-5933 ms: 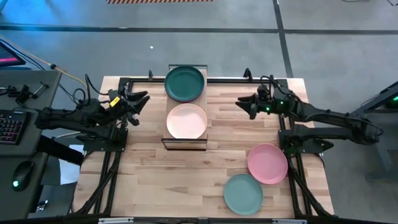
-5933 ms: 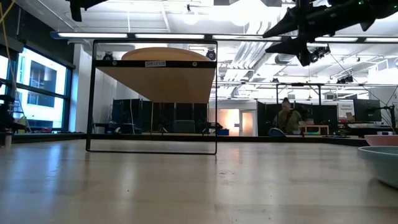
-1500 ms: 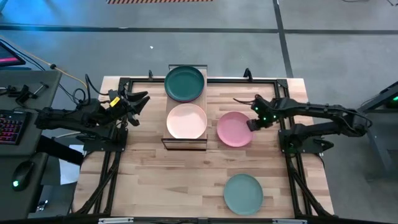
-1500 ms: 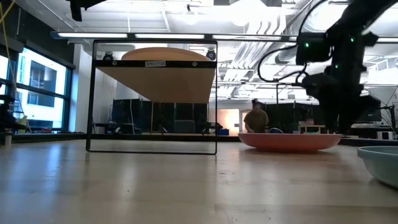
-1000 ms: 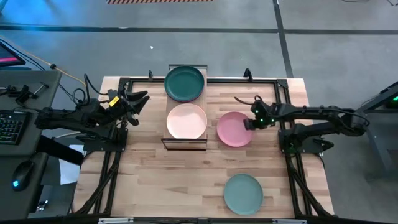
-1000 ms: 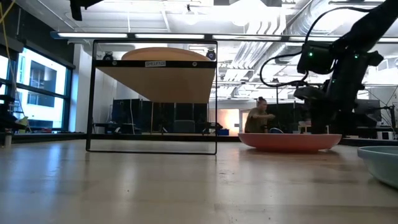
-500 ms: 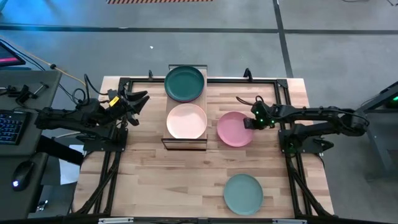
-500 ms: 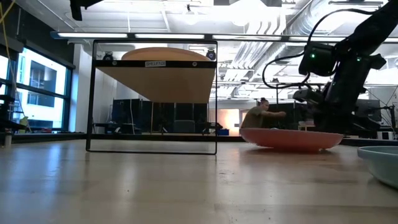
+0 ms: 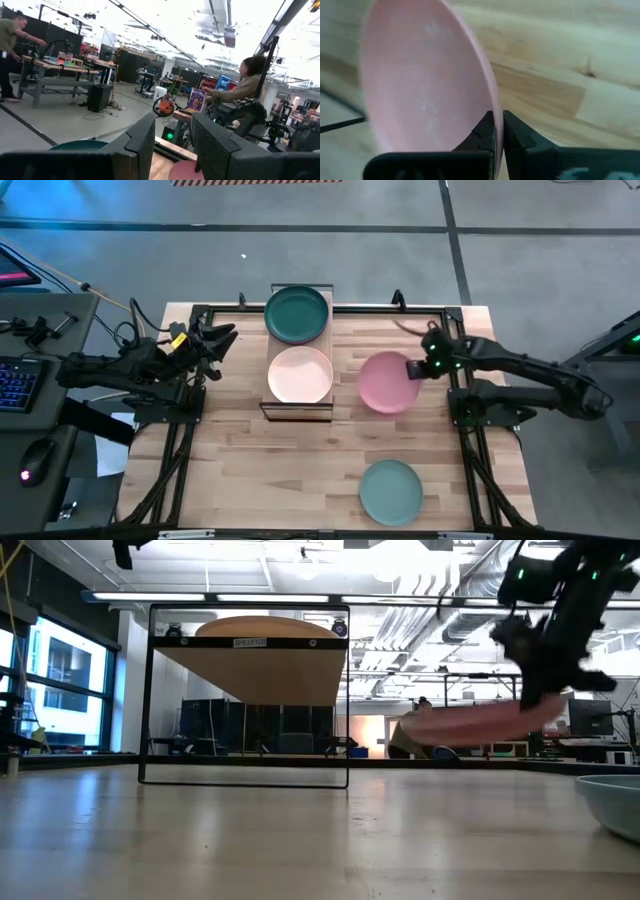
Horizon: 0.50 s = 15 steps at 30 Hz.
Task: Place and stack plates onto a shelf
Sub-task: Stack the light pink plate on top of the dark green plate on the shelf
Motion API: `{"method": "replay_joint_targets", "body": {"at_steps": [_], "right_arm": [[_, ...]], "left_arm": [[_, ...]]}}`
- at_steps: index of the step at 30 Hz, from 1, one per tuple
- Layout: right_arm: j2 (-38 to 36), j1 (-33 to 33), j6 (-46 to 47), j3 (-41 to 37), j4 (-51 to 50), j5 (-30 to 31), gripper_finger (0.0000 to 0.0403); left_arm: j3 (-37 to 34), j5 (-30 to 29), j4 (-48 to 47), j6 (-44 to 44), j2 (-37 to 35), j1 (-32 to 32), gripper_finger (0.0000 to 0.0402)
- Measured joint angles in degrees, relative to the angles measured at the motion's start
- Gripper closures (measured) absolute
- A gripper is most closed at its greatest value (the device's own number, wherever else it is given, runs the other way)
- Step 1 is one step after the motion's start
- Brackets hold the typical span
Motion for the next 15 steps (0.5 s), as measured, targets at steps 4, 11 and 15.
{"method": "replay_joint_targets", "body": {"at_steps": [4,11,15], "right_arm": [[-4.07,-0.68,-0.59,4.97,-1.22,-3.12,0.0402],[-5.24,-0.63,-0.51,10.92,-2.37,-3.69,0.0403],[-5.20,-0.63,-0.15,11.39,-2.27,-3.71,0.0403]], "left_arm": [[0.00,0.91,-0.04,-0.09,0.00,0.01,0.0284],[0.00,1.88,-0.07,-0.02,0.00,0.02,0.0284],[0.00,2.88,-0.07,-1.18,0.00,0.00,0.0284]]}}
